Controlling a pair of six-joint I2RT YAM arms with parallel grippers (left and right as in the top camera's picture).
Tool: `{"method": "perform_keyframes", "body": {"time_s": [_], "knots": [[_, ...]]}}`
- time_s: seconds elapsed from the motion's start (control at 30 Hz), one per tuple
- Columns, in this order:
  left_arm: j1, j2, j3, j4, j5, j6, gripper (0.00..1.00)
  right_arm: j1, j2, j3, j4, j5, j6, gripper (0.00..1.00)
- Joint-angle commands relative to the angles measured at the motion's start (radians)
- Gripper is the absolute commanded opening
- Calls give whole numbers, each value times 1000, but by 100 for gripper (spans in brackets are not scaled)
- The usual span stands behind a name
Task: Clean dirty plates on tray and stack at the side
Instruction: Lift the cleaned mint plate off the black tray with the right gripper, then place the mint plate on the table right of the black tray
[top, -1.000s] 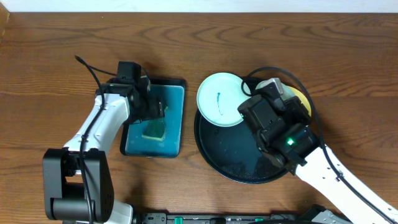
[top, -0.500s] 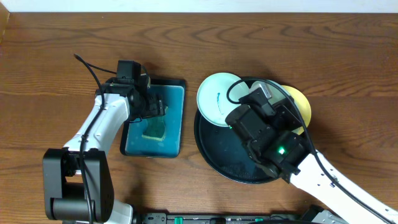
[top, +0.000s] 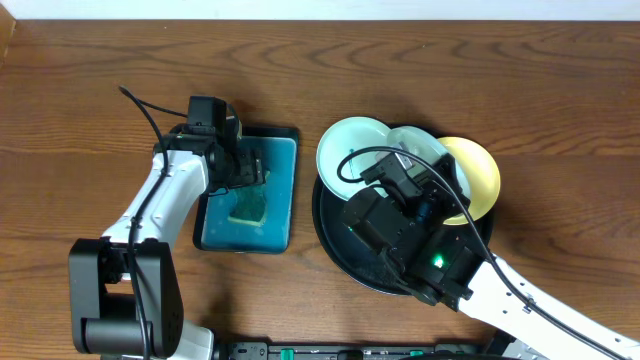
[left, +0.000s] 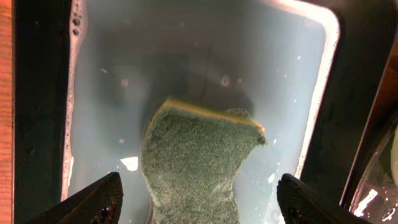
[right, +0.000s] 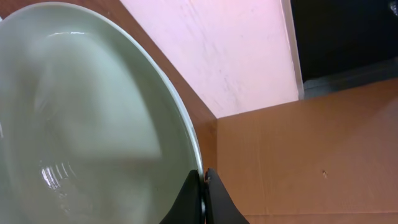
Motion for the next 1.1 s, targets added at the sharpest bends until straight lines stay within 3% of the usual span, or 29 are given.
{"method": "perform_keyframes", "body": {"time_s": [0.0, 0.3, 0.5, 0.83, 1.07], "knots": [[5, 8, -2, 9, 6, 13, 80, 11, -14, 22, 10, 55, -8, 1], [5, 8, -2, 14, 6, 13, 80, 5, -14, 22, 106, 54, -4, 1], [5, 8, -2, 16, 6, 13, 80, -84, -14, 22, 117, -77, 145, 1], [5, 8, -2, 16, 6, 13, 80, -438, -13, 22, 89, -554, 495, 1], [5, 8, -2, 16, 6, 13, 80, -828, -11, 22, 71, -862, 681, 1]]}}
